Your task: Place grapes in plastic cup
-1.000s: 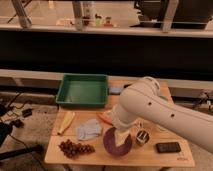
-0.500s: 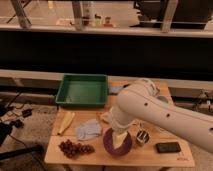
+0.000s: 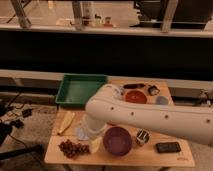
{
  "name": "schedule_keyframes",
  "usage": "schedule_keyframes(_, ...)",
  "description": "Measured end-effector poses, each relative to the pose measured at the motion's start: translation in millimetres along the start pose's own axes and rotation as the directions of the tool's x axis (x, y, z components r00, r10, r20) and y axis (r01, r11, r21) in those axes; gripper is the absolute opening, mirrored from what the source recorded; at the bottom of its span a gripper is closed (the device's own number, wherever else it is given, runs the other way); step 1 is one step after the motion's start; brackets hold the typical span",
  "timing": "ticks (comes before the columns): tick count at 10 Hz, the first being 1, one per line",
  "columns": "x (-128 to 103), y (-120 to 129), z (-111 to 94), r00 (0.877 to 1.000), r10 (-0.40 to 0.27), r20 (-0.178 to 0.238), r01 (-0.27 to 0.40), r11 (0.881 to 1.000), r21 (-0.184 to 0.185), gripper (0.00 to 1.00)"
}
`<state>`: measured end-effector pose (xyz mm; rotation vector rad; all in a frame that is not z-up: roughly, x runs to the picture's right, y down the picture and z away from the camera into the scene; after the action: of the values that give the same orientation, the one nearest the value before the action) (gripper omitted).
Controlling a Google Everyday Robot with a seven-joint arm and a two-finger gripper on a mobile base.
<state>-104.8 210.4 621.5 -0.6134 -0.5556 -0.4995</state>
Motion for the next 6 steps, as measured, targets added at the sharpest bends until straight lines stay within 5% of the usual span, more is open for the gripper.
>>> schedule_keyframes(3, -3, -31, 50, 0.999, -0.009, 0.047, 0.010, 1.000, -0.016, 0.80)
schedule_keyframes(6, 27, -42, 77, 0.986, 0.089, 0.138, -0.082, 0.995, -0.060, 0.80)
